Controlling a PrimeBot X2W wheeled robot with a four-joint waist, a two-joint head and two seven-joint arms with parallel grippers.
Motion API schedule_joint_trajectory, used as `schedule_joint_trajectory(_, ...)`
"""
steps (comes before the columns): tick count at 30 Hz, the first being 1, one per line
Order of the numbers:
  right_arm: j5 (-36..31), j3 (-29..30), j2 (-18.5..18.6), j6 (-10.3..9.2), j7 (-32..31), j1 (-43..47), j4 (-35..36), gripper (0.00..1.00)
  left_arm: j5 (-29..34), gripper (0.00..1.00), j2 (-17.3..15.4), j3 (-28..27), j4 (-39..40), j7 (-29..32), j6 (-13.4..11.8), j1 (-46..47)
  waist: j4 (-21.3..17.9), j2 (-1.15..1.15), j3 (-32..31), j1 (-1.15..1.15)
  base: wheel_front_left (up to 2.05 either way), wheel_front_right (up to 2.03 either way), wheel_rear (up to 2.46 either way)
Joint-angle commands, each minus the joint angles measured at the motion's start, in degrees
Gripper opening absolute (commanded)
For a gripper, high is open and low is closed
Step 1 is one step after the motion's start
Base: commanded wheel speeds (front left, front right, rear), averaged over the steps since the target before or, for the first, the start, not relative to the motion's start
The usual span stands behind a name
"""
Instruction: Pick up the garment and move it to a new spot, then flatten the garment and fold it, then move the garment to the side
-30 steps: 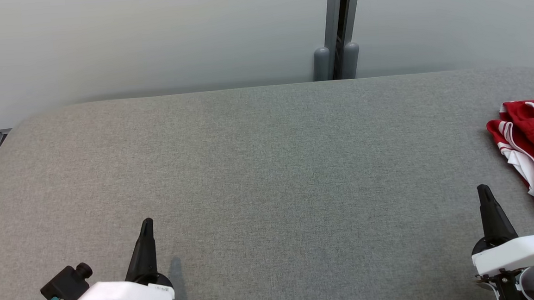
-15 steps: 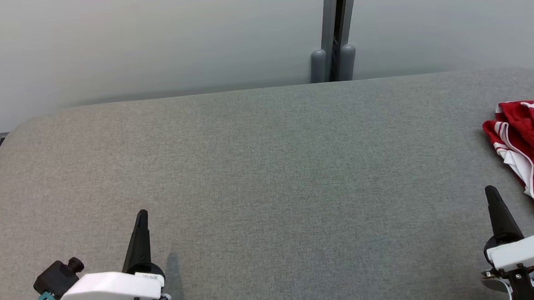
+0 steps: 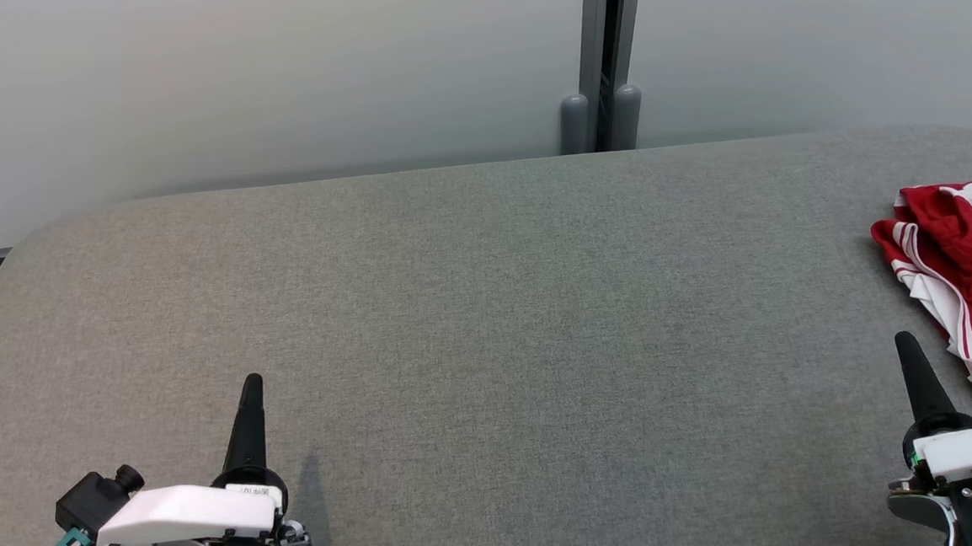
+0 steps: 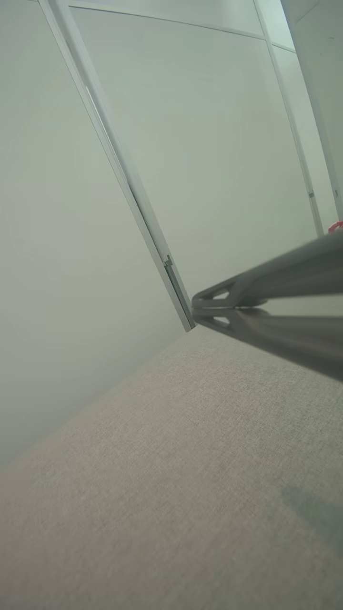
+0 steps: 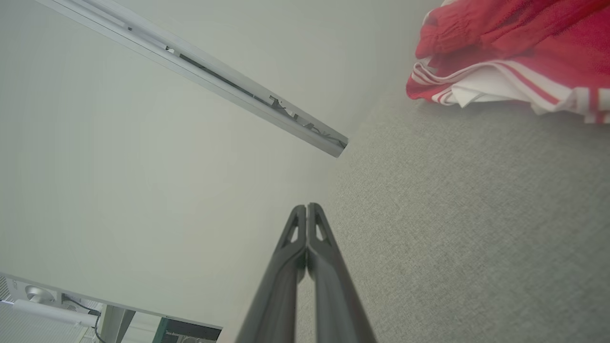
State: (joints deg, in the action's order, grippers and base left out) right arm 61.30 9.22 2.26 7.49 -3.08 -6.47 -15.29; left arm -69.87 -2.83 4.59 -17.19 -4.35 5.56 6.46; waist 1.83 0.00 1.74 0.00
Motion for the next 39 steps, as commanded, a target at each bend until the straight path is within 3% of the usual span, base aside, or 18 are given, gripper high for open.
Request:
schedule_joint_trajectory(1,8.20,1.95,0.66,0.01,-2.59,-1.27,0.21,0.00,-6.58,0.00,-0.32,-1.02,-0.31,1.55,0.85,2.85,-0.39,0.00,-0.32,0.00,0.00,0.00,0.00)
schedule_joint_trajectory(39,26.70,5.75,0.85,0.01,-8.31,-1.66,-0.61,0.00,-21.29,0.00,-0.28,-2.72,-1.96,5.08,1.96,5.36,-1.58,0.00,-1.27,0.00,0.00,0.00,0.00)
